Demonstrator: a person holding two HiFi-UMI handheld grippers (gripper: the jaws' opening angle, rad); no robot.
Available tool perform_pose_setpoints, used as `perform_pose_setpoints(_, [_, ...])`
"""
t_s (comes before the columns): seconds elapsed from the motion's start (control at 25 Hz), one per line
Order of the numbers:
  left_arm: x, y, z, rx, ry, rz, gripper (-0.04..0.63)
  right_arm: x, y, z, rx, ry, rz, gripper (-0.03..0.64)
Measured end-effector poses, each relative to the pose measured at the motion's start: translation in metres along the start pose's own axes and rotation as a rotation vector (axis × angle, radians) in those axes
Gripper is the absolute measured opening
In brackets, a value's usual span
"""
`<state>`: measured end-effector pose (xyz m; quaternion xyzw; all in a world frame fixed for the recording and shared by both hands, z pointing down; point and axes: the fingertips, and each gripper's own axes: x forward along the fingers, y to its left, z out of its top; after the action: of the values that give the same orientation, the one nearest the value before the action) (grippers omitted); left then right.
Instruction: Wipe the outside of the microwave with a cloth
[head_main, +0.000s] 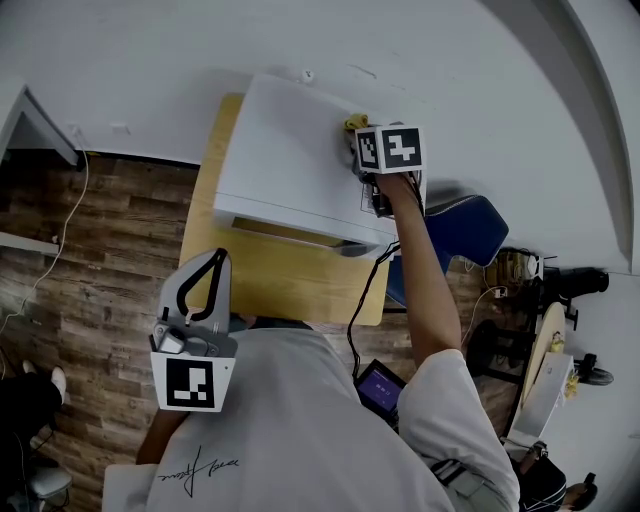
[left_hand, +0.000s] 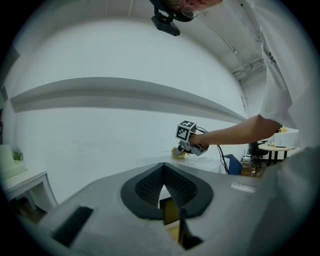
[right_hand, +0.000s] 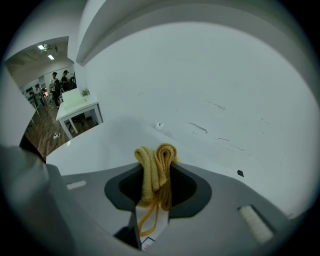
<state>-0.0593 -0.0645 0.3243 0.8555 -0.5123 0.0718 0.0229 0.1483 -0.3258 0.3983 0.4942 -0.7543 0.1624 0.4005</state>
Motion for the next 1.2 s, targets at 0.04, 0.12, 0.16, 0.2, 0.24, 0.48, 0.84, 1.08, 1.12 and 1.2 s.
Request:
perform_pose_setpoints(0.04, [-0.001, 0.0, 0.0, 0.012, 0.003, -0.005, -0.009, 0.001, 0.004, 0.002, -0.004, -0.002, 0.005, 0.121])
perform_pose_setpoints(0.12, [-0.002, 0.001, 0.0, -0.003, 0.003, -0.004, -0.009, 0.003, 0.01, 0.006, -0.012, -0.004, 0.013, 0.121])
perform_pose_setpoints(0.16, [-0.003, 0.003, 0.0, -0.024, -0.001, 0.002, -0.009, 0.004, 0.013, 0.008, -0.014, -0.005, 0.017, 0.121])
perform_pose_setpoints(0.2, [-0.003, 0.004, 0.0, -0.049, -0.005, 0.012, -0.009, 0.004, 0.015, 0.009, -0.017, -0.006, 0.02, 0.121])
perform_pose_setpoints(0.24, [-0.004, 0.006, 0.0, -0.07, -0.006, 0.022, -0.009, 0.005, 0.018, 0.011, -0.02, -0.007, 0.022, 0.121])
perform_pose_setpoints(0.48, [-0.007, 0.012, 0.0, -0.079, -0.006, 0.036, -0.009, 0.011, 0.038, 0.023, -0.032, -0.018, 0.057, 0.121])
perform_pose_setpoints(0.84, [-0.017, 0.024, -0.002, -0.112, -0.009, 0.087, -0.009, 0.026, 0.08, 0.05, -0.076, -0.041, 0.105, 0.121])
perform_pose_setpoints(1.08, [-0.023, 0.03, -0.004, -0.066, 0.009, 0.101, -0.009, 0.034, 0.109, 0.068, -0.11, -0.055, 0.147, 0.121])
perform_pose_setpoints(1.12, [-0.024, 0.032, -0.004, -0.075, 0.006, 0.111, -0.009, 0.035, 0.114, 0.07, -0.114, -0.058, 0.156, 0.121])
perform_pose_setpoints(1.2, [-0.027, 0.036, -0.005, -0.112, -0.002, 0.14, -0.009, 0.038, 0.125, 0.076, -0.125, -0.065, 0.174, 0.121])
